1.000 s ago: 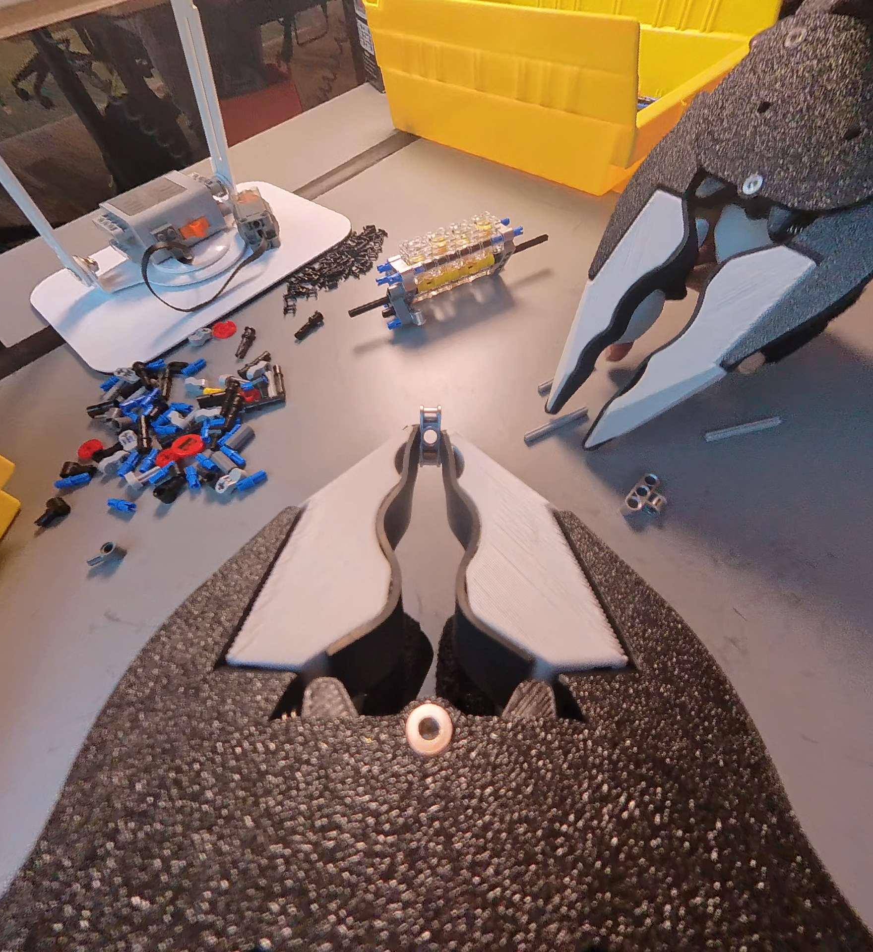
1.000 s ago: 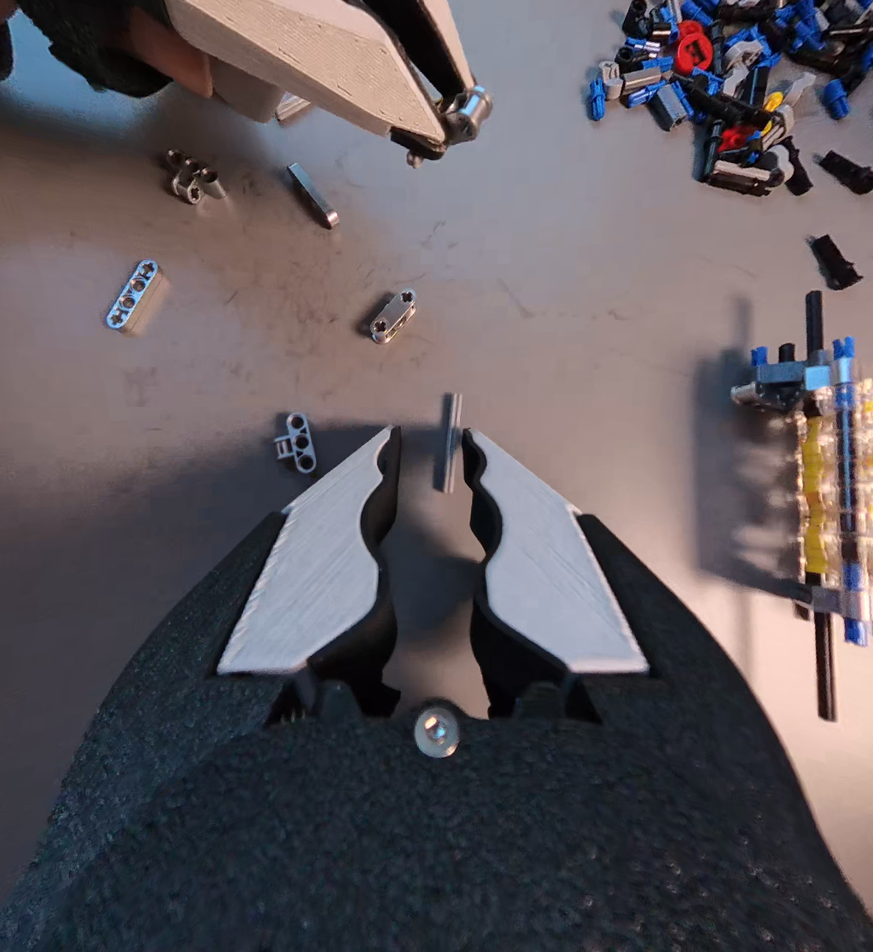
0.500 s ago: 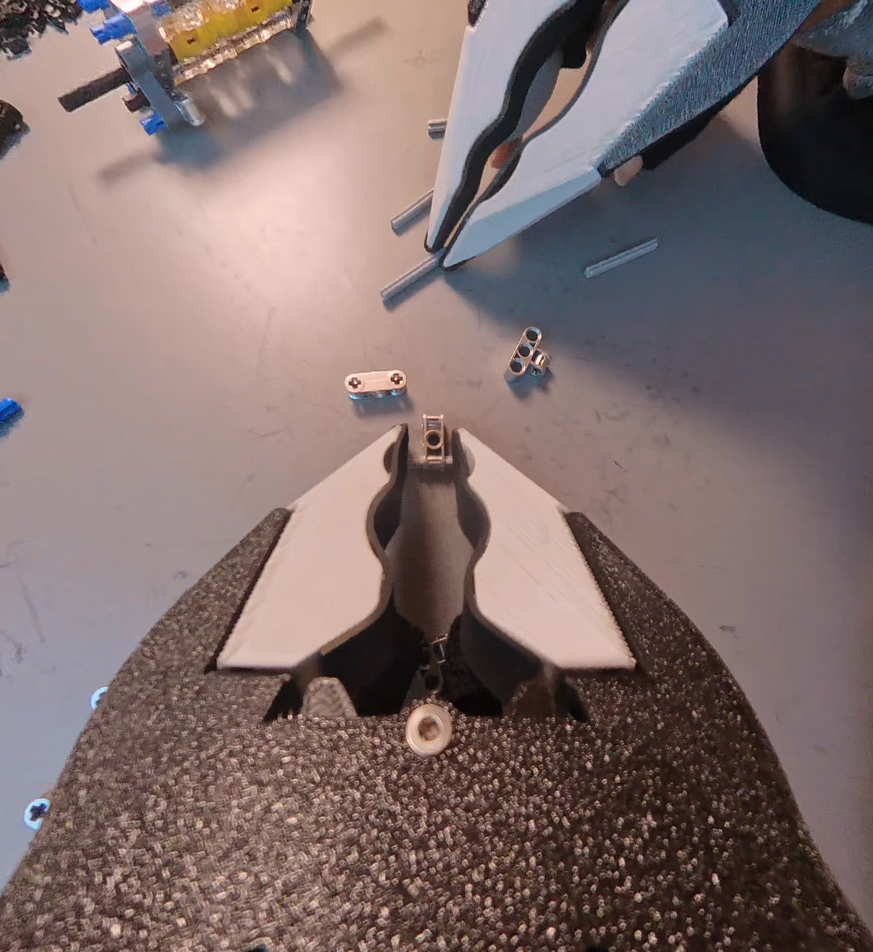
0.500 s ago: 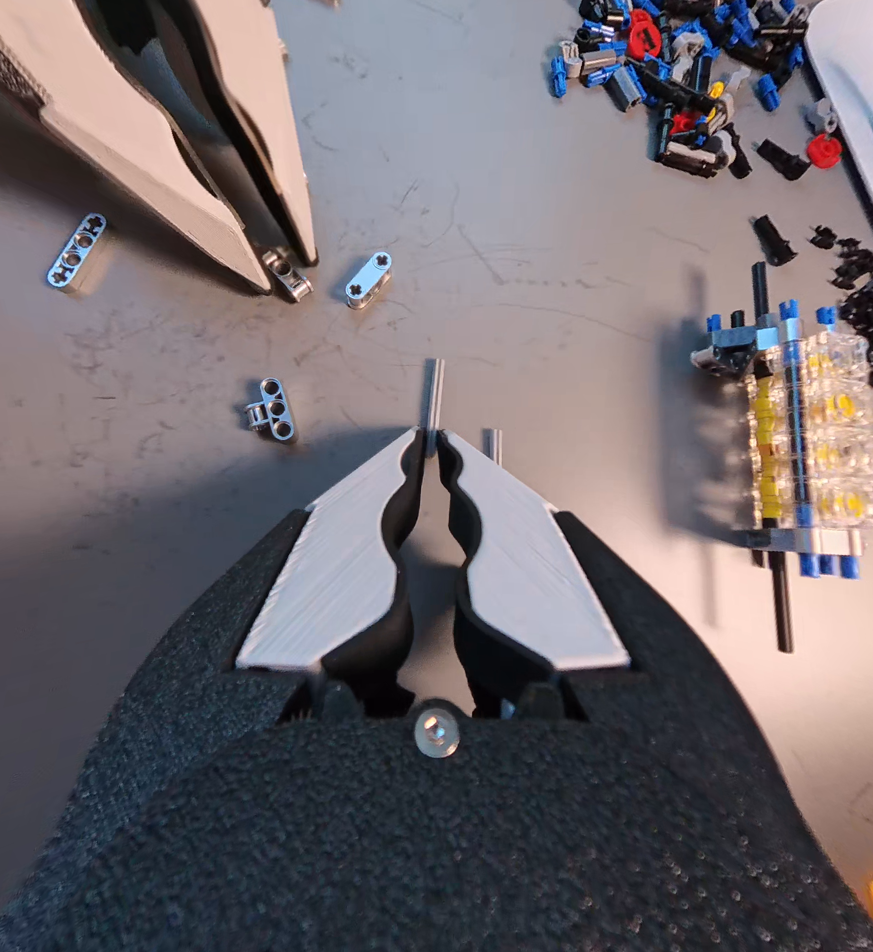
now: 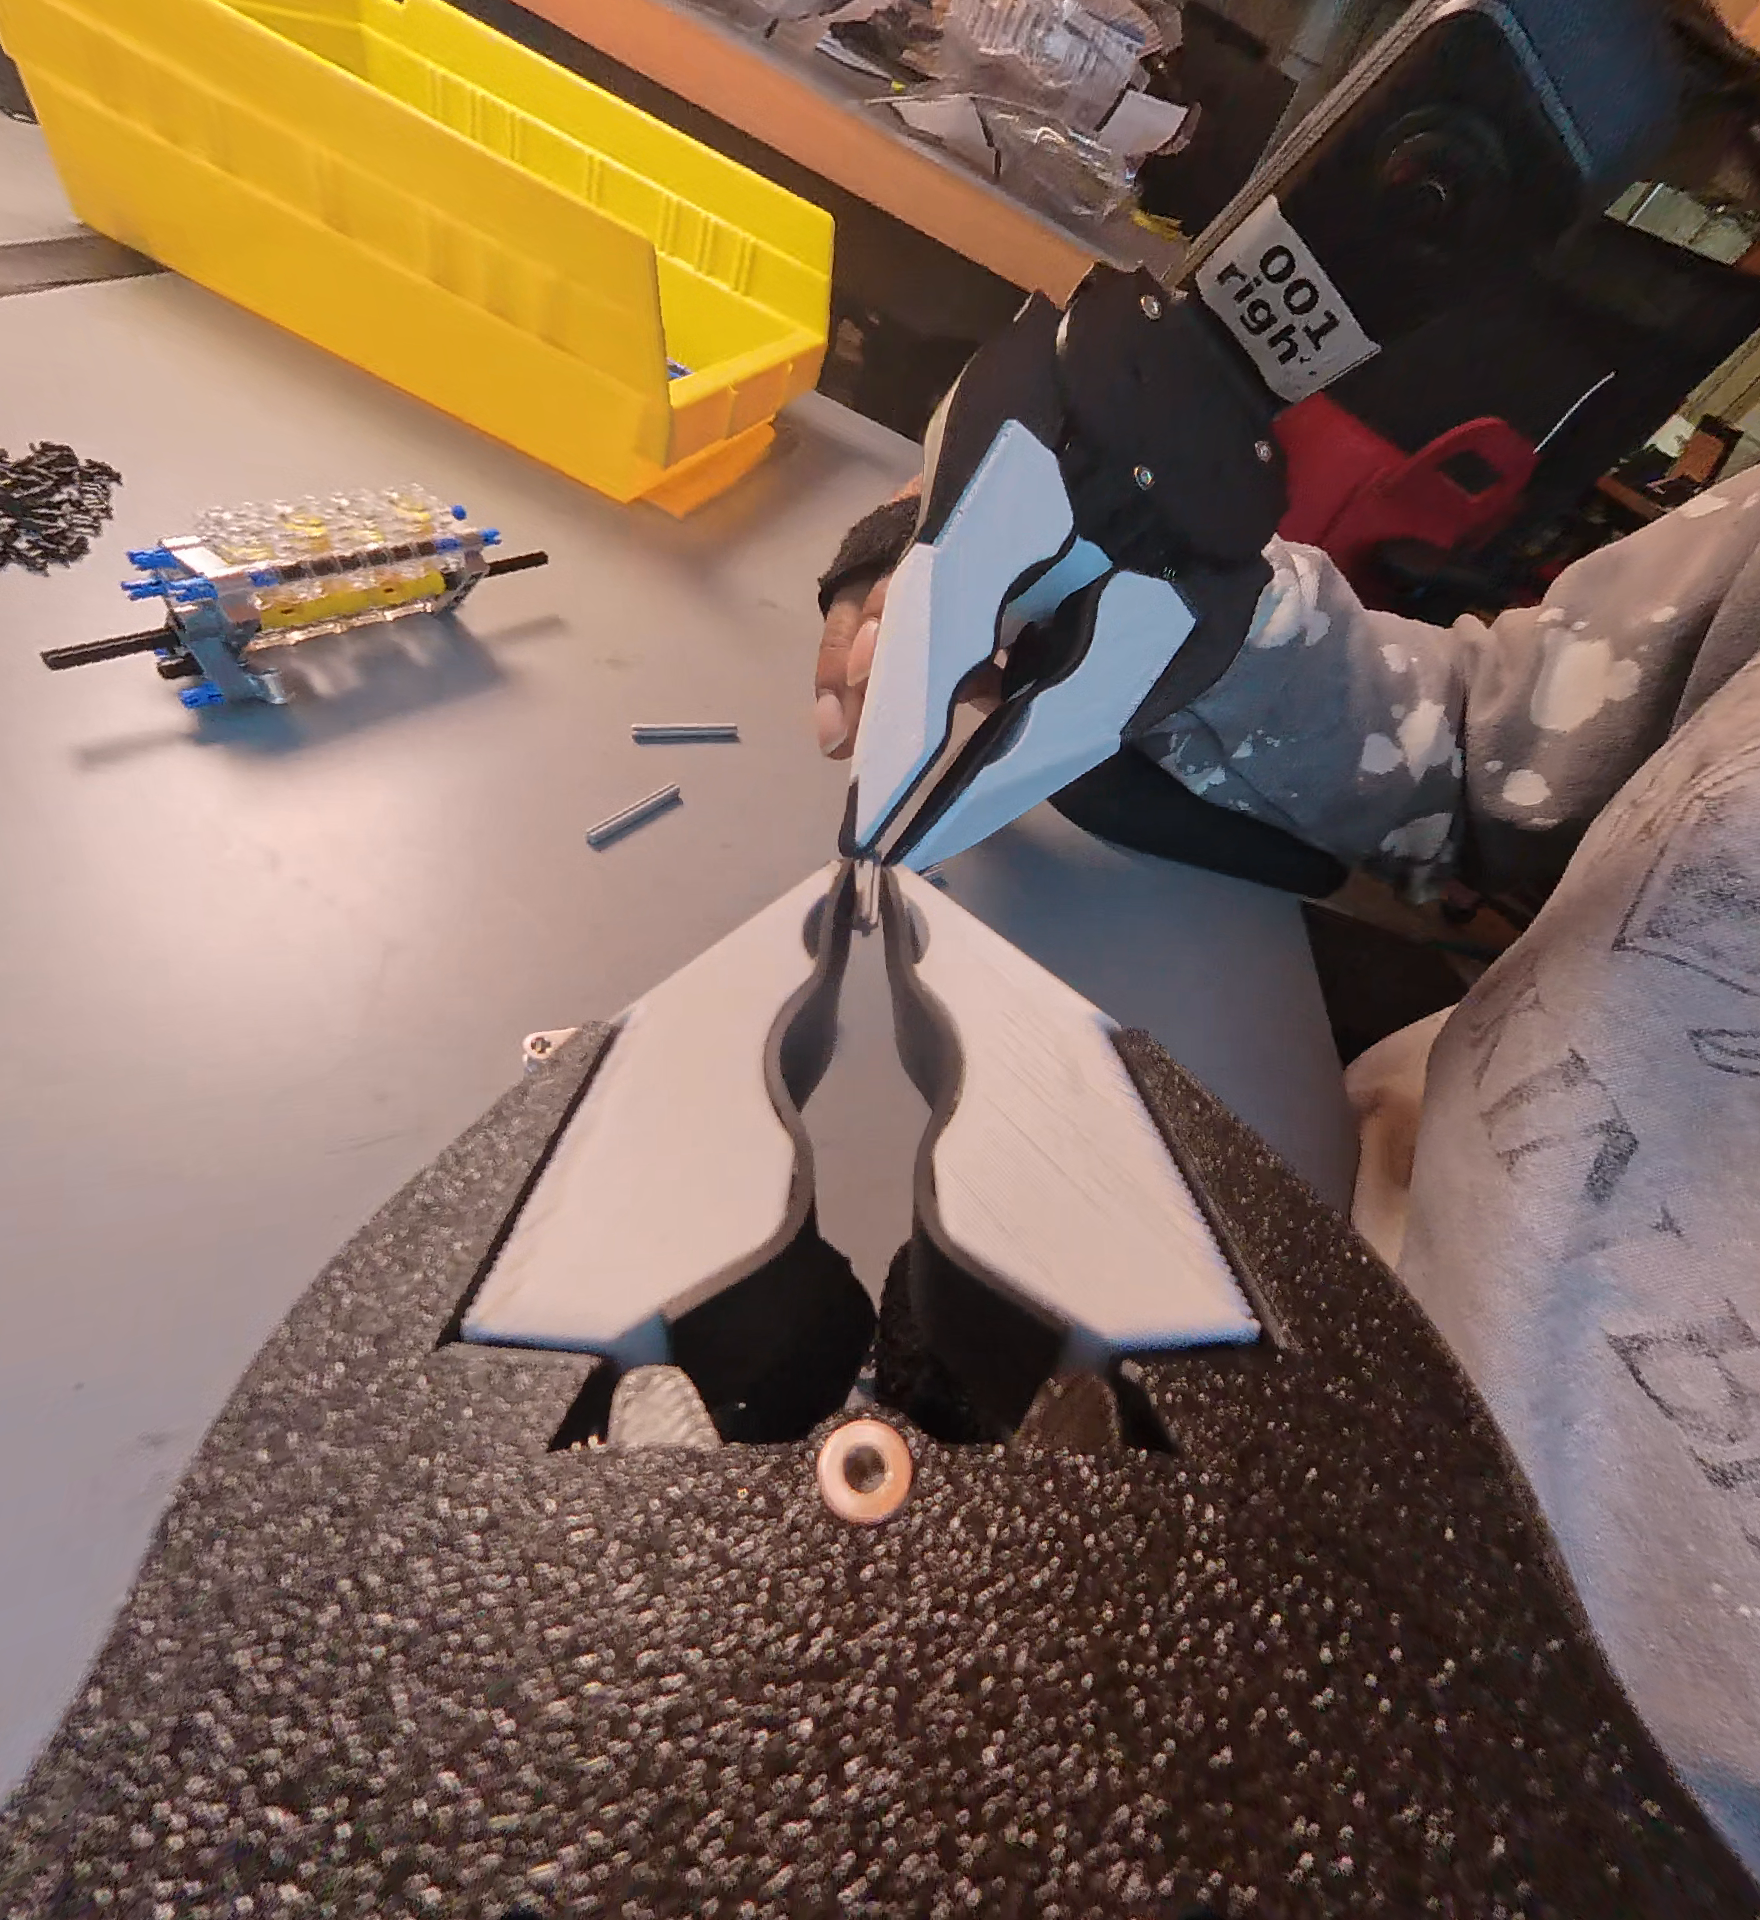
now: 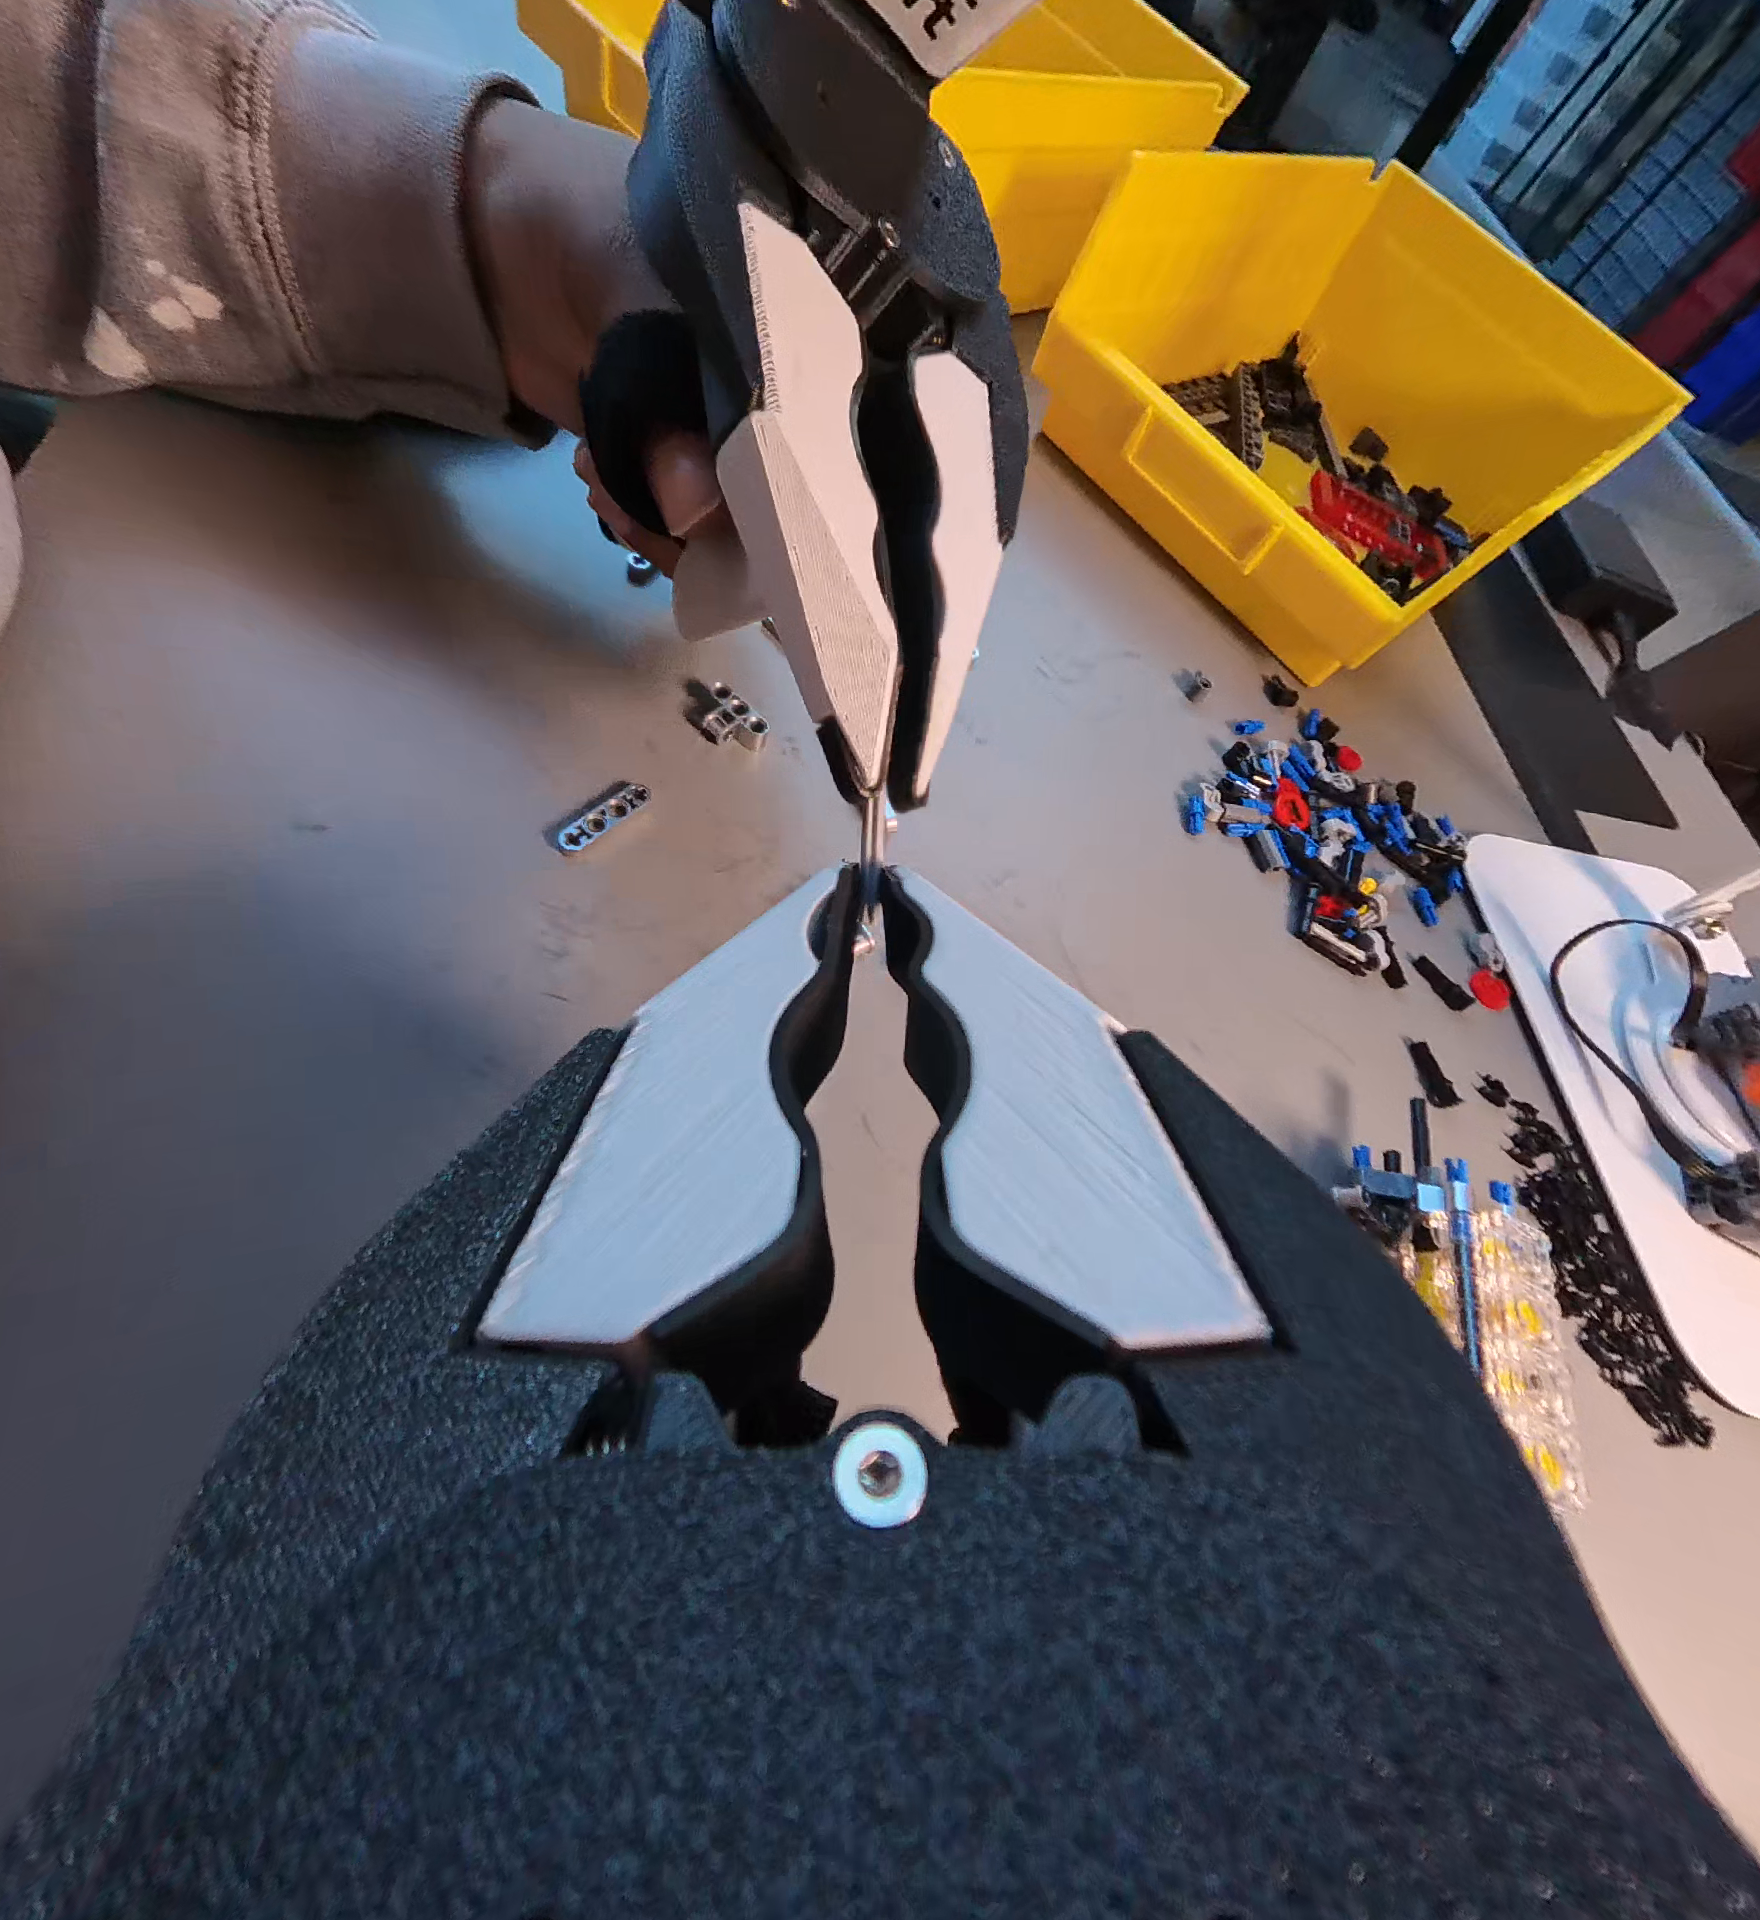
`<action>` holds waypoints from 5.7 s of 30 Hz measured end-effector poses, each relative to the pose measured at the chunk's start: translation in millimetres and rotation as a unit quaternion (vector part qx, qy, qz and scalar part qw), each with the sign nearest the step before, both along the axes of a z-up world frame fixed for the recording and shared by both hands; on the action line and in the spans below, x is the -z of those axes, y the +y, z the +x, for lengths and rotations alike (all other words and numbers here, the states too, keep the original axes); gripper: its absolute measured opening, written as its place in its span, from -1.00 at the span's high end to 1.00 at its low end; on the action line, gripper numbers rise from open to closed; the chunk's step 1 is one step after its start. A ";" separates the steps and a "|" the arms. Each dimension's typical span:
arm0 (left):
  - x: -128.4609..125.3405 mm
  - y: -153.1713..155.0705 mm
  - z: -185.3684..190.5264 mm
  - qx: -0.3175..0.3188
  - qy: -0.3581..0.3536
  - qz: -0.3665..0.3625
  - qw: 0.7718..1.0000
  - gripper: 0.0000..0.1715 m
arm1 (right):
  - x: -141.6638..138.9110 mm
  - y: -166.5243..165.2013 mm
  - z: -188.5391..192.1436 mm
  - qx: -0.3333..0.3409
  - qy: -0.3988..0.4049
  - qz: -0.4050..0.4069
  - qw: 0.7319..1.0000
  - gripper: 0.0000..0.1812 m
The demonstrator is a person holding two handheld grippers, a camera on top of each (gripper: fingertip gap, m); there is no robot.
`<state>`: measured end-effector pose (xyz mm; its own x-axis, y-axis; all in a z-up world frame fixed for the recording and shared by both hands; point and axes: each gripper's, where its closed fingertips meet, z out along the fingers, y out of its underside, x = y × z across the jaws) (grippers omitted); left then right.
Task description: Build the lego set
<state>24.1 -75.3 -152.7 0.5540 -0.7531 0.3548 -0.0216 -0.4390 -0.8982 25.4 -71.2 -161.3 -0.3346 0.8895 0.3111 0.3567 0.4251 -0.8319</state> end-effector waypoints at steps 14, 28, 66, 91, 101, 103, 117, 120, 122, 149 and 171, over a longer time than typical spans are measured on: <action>-33.0 -1.0 -20.1 -0.027 -0.112 0.030 0.993 1.00 | -42.1 -1.2 1.8 -0.010 0.100 -0.100 0.990 1.00; 7.5 -12.9 -139.5 -0.234 0.158 -0.009 0.959 0.82 | -7.4 20.1 -2.8 0.041 0.036 -0.095 0.994 0.90; 86.9 7.5 -223.3 -0.105 0.507 -0.189 0.834 0.96 | 11.4 30.7 -2.6 0.063 0.003 -0.119 0.991 0.90; 80.4 15.4 -187.1 -0.029 0.492 -0.144 0.858 0.86 | 12.4 14.3 -14.2 0.047 0.020 -0.074 0.996 0.84; 86.7 13.3 -181.0 0.020 0.465 -0.174 0.868 0.97 | 15.0 14.1 -13.6 0.045 0.015 -0.079 0.996 0.84; 80.0 14.3 -167.7 0.021 0.450 -0.144 0.881 0.98 | 11.8 16.1 -14.1 0.051 0.026 -0.078 0.995 0.84; 16.3 -21.0 -23.1 0.175 0.321 -0.028 0.930 0.98 | -5.7 -20.4 -17.4 -0.020 0.085 0.011 0.996 0.81; 17.3 -22.1 -18.5 0.184 0.325 -0.027 0.927 0.98 | -3.4 -21.7 -15.7 -0.026 0.079 0.016 0.996 0.95; 16.8 -23.1 -16.7 0.186 0.323 -0.027 0.928 0.98 | -2.6 -22.7 -15.0 -0.029 0.075 0.016 0.997 0.96; 18.1 -16.4 -30.8 0.150 0.319 -0.025 0.936 1.00 | 2.0 -19.2 -15.7 -0.024 0.064 0.000 0.998 1.00; 80.9 -144.7 61.2 0.342 0.273 0.010 0.899 0.78 | 10.9 12.4 -8.9 0.027 0.034 -0.047 0.998 1.00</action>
<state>85.3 -220.0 -233.7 0.0467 -0.9872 0.1527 -0.7209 -0.1391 -0.6789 16.5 -58.8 -172.3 -0.2661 0.9320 0.2460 0.3191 0.3260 -0.8899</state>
